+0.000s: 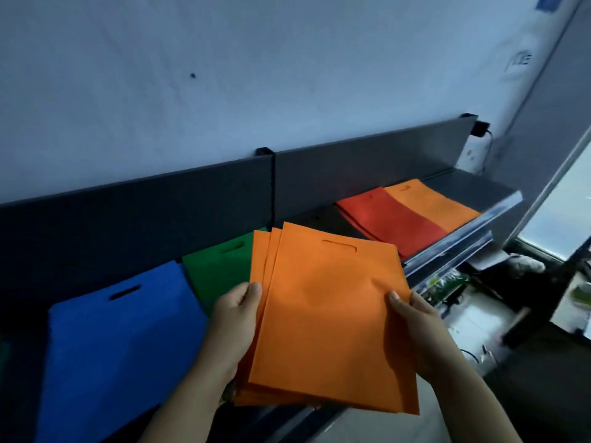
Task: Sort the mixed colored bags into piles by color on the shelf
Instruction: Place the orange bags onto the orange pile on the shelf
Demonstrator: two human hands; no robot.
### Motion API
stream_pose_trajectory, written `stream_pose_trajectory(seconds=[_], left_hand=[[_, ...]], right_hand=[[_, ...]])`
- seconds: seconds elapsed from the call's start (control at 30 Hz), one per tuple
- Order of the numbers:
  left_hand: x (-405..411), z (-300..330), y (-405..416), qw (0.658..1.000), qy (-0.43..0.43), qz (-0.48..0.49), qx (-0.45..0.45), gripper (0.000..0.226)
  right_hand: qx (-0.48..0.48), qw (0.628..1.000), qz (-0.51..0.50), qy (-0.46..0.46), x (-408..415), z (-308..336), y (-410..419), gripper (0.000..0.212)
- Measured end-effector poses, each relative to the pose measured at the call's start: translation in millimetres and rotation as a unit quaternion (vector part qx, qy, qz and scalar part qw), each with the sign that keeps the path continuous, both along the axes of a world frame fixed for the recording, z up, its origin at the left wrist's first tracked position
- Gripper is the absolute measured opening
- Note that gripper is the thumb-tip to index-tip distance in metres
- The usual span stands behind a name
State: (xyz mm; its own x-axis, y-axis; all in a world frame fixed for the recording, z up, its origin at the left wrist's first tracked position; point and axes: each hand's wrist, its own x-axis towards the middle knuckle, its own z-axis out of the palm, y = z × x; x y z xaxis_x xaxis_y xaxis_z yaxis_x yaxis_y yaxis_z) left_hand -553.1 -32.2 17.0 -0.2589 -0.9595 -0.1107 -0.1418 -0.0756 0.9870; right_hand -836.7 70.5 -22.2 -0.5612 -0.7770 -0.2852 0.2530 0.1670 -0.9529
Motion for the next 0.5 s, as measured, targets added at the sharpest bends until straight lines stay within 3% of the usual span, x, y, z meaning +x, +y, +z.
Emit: stream_pose_trajectory(seconds=[0.27,0.4,0.5], left_hand=[[-147.3,-1.1,17.1,0.998,0.022,-0.047,-0.031,0.022],[-201.1,-6.3,18.3,0.993,0.012,-0.105,-0.060,0.024],[-243.1,-10.3,11.9,0.987,0.005,-0.159,-0.002,0.029]], right_hand=[[-0.008,0.996,-0.086,0.002,-117.2,5.5,64.5,0.024],[-0.001,0.994,-0.112,0.006,-153.7,8.0,87.1,0.019],[0.016,0.992,-0.129,0.011,-176.7,-1.1,92.4,0.018]])
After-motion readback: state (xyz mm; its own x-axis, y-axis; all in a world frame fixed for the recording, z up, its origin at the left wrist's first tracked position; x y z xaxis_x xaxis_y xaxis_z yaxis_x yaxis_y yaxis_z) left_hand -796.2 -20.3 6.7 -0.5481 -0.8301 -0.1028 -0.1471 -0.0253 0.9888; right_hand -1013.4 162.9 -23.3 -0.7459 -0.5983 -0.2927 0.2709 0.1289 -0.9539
